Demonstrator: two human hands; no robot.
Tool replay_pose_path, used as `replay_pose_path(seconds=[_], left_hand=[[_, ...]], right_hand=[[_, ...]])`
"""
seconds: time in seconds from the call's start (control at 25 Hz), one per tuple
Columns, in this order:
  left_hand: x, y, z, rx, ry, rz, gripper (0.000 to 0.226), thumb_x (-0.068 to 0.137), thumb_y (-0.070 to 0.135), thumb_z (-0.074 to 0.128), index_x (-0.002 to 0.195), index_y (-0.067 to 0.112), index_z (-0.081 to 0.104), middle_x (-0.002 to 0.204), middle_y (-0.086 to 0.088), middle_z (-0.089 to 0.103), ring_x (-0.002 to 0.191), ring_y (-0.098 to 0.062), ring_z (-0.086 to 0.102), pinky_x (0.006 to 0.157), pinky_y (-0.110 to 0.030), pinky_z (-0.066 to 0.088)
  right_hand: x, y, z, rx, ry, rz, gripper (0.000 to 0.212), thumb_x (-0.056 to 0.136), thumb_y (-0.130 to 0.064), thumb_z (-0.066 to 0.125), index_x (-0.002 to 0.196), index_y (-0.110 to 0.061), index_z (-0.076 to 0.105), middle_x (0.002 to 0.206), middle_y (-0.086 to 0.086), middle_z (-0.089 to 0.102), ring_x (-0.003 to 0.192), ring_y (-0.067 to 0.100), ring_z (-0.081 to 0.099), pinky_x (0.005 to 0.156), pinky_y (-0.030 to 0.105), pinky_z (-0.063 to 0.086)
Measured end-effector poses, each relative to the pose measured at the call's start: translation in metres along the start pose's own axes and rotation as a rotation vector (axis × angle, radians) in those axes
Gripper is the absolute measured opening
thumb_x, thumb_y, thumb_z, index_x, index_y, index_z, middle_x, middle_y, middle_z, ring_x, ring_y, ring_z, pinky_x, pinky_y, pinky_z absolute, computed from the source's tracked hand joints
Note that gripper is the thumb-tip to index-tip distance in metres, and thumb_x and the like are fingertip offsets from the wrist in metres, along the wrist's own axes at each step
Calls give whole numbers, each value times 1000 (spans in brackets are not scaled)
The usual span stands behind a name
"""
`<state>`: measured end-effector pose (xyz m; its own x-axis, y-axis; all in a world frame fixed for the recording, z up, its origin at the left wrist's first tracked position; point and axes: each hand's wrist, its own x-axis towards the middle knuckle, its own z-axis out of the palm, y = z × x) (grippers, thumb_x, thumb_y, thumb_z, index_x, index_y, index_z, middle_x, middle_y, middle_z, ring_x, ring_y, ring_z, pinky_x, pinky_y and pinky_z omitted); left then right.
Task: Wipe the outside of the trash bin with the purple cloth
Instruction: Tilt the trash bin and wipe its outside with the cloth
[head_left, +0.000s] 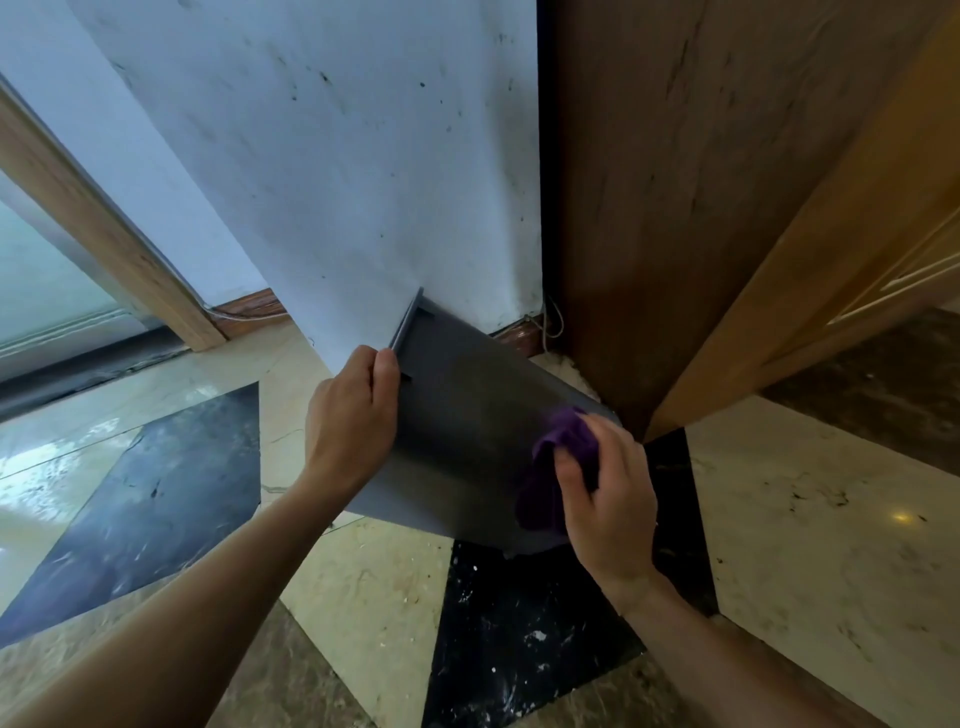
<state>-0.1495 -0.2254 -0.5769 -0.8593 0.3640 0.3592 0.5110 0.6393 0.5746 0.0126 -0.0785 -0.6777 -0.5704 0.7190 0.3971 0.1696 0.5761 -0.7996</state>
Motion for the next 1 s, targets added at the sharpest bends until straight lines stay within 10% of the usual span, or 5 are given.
replay_pose_path(seconds=[0.16,0.44,0.76,1.0], left_hand=[[-18,1,3,-7,32,38,38,101,34,35,74,12,50,53,-1,49,47,-21,49,45,-33,37],[-31,7,1,-78,66,196,40,100,25,39,67,5,50,49,4,43,39,-13,41,42,-17,28],[-19,-5,1,-97,103,151,36,99,18,44,64,10,46,50,8,39,51,-4,46,45,-13,27],[-19,-3,0,-95,102,140,41,99,20,44,64,1,49,48,-9,41,43,-26,39,43,-28,26]], right_hand=[[23,-61,18,48,12,-151,51,98,-51,42,136,-20,53,141,6,53,123,19,47,104,20,31],[38,-80,49,-142,-270,-169,59,97,-62,22,150,-37,33,161,-3,32,148,27,24,116,55,25],[57,31,28,-192,-273,66,57,95,-59,30,144,-33,44,149,-7,45,137,20,42,108,47,37],[34,88,5,-53,-163,379,42,102,-44,40,126,-16,59,133,5,54,114,25,58,86,29,40]])
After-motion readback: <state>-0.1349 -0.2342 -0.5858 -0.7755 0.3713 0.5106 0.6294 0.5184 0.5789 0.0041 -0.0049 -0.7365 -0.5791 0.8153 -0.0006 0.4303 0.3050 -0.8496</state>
